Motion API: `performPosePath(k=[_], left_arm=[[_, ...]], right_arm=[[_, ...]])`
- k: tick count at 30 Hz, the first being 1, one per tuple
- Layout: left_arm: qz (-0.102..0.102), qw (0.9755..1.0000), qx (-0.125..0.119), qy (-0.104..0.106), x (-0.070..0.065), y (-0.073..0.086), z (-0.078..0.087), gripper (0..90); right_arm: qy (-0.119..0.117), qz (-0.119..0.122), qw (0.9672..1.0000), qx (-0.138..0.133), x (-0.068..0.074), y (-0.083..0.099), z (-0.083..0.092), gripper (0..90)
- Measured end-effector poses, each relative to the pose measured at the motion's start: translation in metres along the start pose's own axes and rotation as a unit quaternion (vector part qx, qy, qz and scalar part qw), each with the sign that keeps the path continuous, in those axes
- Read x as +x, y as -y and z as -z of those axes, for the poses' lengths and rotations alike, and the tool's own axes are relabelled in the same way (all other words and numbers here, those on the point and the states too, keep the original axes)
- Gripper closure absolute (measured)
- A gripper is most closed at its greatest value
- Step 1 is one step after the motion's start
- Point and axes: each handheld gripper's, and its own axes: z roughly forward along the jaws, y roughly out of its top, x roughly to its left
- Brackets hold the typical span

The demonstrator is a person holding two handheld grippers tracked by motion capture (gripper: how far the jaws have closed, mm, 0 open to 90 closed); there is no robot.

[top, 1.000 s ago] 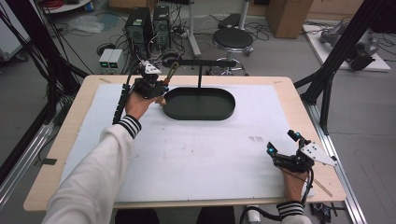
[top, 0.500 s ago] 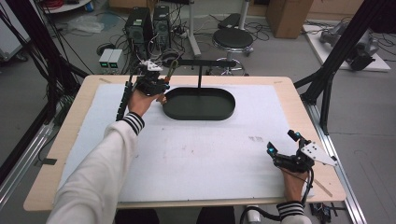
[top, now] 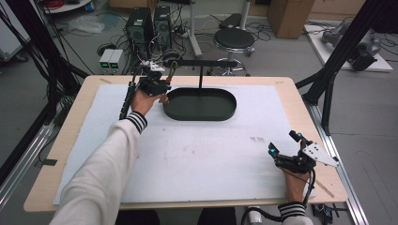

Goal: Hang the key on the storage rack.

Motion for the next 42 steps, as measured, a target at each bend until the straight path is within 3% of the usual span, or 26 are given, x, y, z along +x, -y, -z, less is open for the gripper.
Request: performPosePath(k=[5, 11, 14, 16, 18, 22, 25, 28, 31, 32, 34, 37, 42], left_arm=[[0.002, 1.0, -0.004, 0.006, 0.001, 0.001, -0.004, 72.9], [-0.013, 0.9998, -0.014, 0.01, 0.003, 0.003, -0.006, 70.5], [-0.013, 0.9997, -0.015, 0.013, 0.004, 0.003, -0.004, 58.2], [-0.024, 0.9994, -0.016, 0.016, 0.004, 0.003, -0.001, 49.7], [-0.037, 0.998, -0.027, 0.043, 0.005, 0.003, 0.002, 42.6], [-0.043, 0.9929, -0.079, 0.078, 0.007, 0.004, 0.015, 27.3], [-0.022, 0.9905, -0.091, 0.101, 0.009, 0.007, 0.028, 12.7], [-0.023, 0.982, -0.124, 0.141, 0.012, 0.012, 0.046, 7.8], [-0.014, 0.9757, -0.127, 0.178, 0.013, 0.016, 0.061, 3.9], [-0.027, 0.9736, -0.137, 0.181, 0.013, 0.019, 0.066, 1.8], [-0.043, 0.9733, -0.154, 0.165, 0.01, 0.025, 0.077, 1.7], [-0.049, 0.973, -0.166, 0.153, 0.008, 0.036, 0.091, 1.6], [-0.051, 0.9699, -0.189, 0.144, 0.006, 0.062, 0.116, 1.7]], right_arm=[[0.0, -0.001, 1.0, 0.0, 0.0, 0.0, 0.0, 1.1], [0.0, 0.0, 1.0, 0.0, 0.0, 0.0, 0.0, 1.1], [0.0, 0.0, 1.0, 0.0, 0.0, 0.0, 0.0, 1.1], [0.0, 0.001, 1.0, 0.0, 0.0, 0.0, 0.0, 1.1], [0.0, 0.0, 1.0, 0.0, 0.0, 0.0, 0.0, 1.2], [0.0, 0.001, 1.0, 0.0, 0.0, 0.0, 0.0, 1.2], [0.0, 0.003, 1.0, -0.001, 0.0, 0.0, 0.0, 1.2], [0.001, 0.004, 1.0, -0.001, 0.0, 0.0, -0.001, 1.2], [0.0, 0.003, 1.0, 0.006, 0.0, 0.0, -0.001, 1.2], [0.001, 0.004, 1.0, 0.006, 0.0, 0.0, -0.001, 1.2], [0.0, 0.001, 1.0, 0.006, 0.0, 0.0, -0.001, 1.2], [0.0, 0.0, 1.0, 0.005, 0.0, 0.0, -0.001, 1.1], [-0.002, 0.002, 1.0, 0.003, 0.0, 0.0, -0.001, 1.1]])
